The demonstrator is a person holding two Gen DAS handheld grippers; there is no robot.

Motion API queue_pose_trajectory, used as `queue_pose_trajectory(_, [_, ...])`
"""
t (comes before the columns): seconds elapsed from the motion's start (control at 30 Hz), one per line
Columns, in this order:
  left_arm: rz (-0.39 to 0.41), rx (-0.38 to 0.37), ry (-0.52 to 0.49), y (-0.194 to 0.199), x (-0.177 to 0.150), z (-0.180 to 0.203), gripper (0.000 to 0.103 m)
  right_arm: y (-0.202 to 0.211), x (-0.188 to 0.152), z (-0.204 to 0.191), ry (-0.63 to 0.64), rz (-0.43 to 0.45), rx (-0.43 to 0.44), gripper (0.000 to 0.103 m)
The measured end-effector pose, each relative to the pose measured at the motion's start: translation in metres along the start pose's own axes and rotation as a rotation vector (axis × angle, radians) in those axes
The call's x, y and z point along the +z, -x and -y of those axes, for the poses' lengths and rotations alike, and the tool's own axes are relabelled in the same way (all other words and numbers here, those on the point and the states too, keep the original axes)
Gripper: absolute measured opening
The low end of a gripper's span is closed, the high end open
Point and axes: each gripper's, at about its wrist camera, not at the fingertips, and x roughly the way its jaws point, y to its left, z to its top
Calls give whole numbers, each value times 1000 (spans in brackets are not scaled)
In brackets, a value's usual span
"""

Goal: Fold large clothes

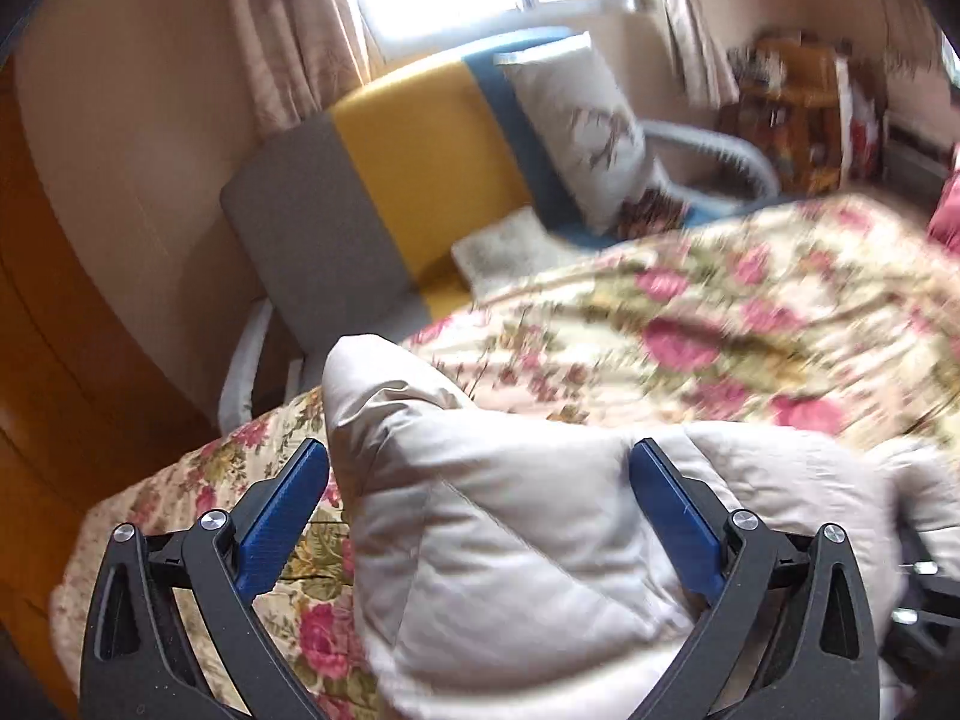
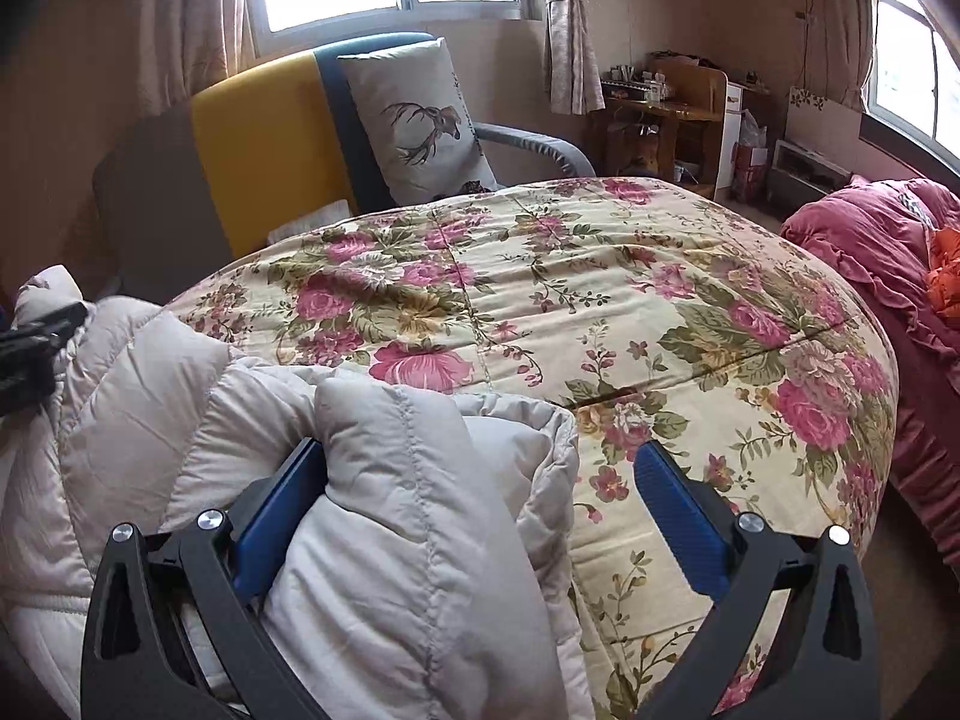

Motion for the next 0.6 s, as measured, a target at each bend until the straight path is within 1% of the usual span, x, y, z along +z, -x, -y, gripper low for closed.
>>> queue_pose_trajectory(0.07, [-54,3,-13,-24,-3,4,100,-9,4,2,-15,-37,13,101])
queue_pose_trajectory(0.13, [-96,-3,-2,-43,-6,4,100,-20,7,3,-29,-77,36,101])
queue_pose_trajectory(0.23, [-130,-7,19,-60,-9,4,100,-33,12,0,-31,-111,42,101])
queue_pose_trajectory(0.43, [-146,29,26,-85,-15,7,100,-49,19,-12,-2,-145,20,101])
queue_pose_trajectory(0.6, [-162,25,66,-100,-20,-1,100,-63,24,-19,15,-166,30,101])
